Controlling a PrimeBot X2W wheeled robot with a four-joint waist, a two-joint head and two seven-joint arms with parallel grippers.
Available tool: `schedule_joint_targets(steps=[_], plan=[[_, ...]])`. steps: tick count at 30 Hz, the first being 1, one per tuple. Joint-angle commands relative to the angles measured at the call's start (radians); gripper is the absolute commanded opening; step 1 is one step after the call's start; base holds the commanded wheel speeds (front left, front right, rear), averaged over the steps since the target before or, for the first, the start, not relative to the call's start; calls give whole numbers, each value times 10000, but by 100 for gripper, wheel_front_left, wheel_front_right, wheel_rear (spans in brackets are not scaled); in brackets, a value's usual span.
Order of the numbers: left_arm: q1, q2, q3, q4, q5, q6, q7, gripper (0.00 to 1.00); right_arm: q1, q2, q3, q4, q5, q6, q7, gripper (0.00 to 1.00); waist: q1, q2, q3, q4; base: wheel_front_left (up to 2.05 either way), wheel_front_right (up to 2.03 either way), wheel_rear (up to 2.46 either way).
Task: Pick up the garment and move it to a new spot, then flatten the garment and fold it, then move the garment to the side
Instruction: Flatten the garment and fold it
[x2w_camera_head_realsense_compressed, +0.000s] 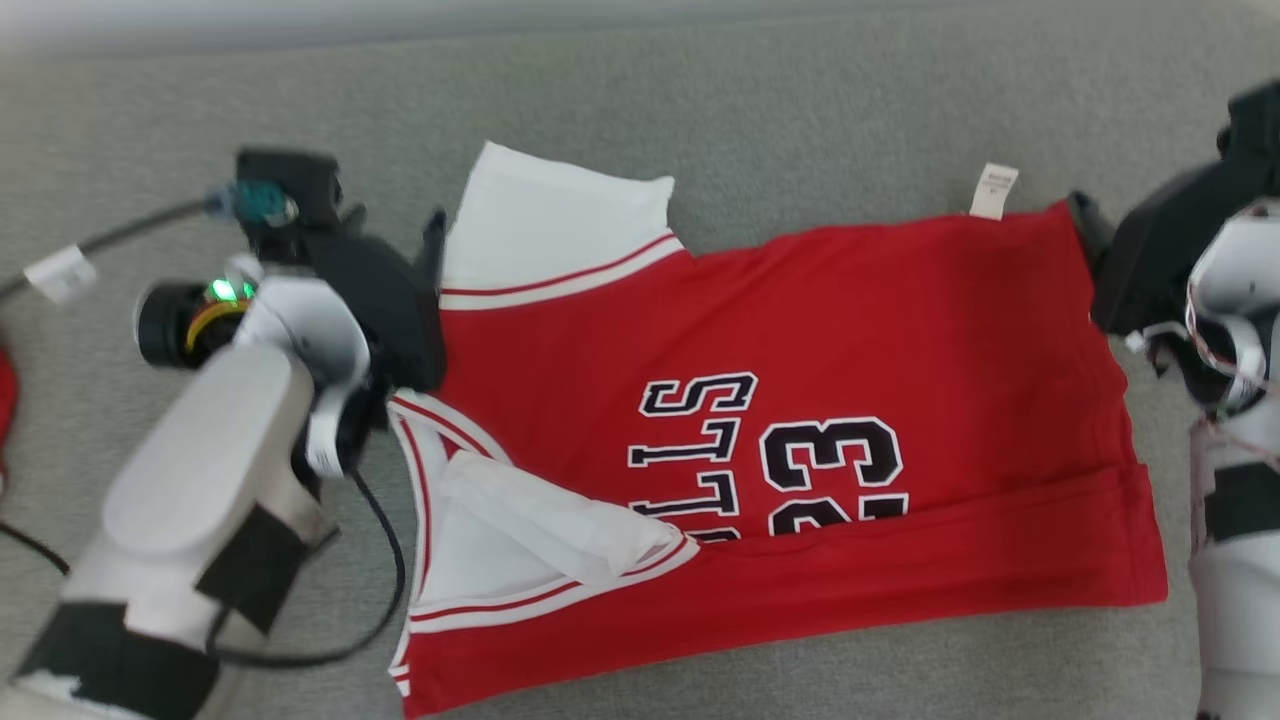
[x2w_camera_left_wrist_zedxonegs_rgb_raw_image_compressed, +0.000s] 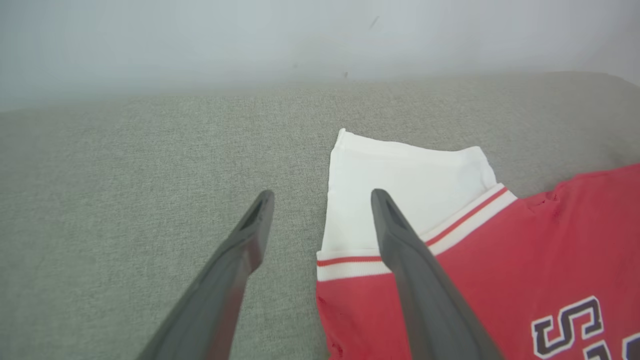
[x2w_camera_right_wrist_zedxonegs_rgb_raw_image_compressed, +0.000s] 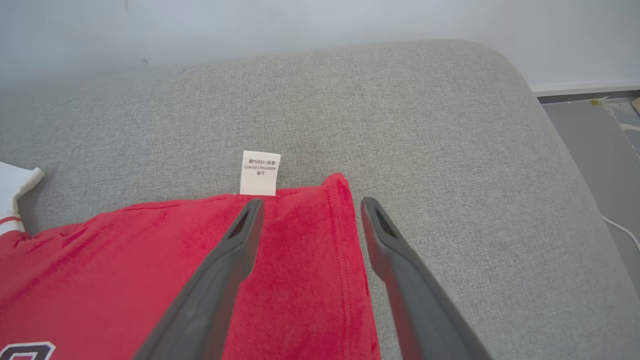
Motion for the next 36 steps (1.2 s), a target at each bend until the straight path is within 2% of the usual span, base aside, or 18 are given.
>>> schedule_joint_targets(steps=[1,9,17,25,26,27,28,29,30,32,33,36], plan=[[-661,-37,34,459,-140,-198,204,100,-566,-201,349,360,45,-21,-111,100,-2,-1,845,-605,0,0,0],[-2476,207,37,2005,22,-455,984,100,-2098,-156,1551,1447,227,-21,-559,100,-2,-1,1940,-1371,0,0,0],[-3256,208,-192,2608,169,-661,1339,100,-2641,-200,1999,2078,577,-21,-1180,100,-2,-1,2443,-1623,0,0,0],[-3149,211,-504,3377,244,-423,2085,100,-2903,-284,2263,2677,831,-21,-1565,100,-2,-1,2522,-1683,0,0,0],[-3100,158,-525,3431,142,-459,2354,91,-2955,-341,2288,2732,843,-21,-1579,100,-2,-1,2520,-1668,0,0,0],[-3113,158,-537,3472,56,-520,2656,70,-3019,-400,2304,2768,883,-21,-1556,100,-2,-1,2520,-1652,0,0,0],[-3100,185,-572,3500,-4,-550,2896,54,-3079,-445,2321,2794,910,-21,-1538,100,-2,-1,2519,-1634,0,0,0],[-3122,219,-598,3506,-54,-570,3181,44,-3137,-487,2340,2817,900,-21,-1522,100,-2,-1,2512,-1618,0,0,0],[-3159,257,-637,3510,-99,-539,3476,43,-3188,-521,2362,2841,907,-21,-1503,100,-2,-1,2501,-1601,0,0,0],[-3132,275,-733,3417,-175,-513,4022,35,-3241,-550,2389,2853,903,-21,-1490,100,-2,-1,2469,-1559,0,0,0],[-3101,318,-811,3225,-199,-521,4446,2,-3290,-577,2407,2852,884,-21,-1455,100,-2,-1,2459,-1521,0,0,0],[-3024,401,-805,2803,-303,-580,4736,0,-3423,-542,2447,2864,827,-21,-1420,100,-2,-1,2485,-1499,0,0,0]])
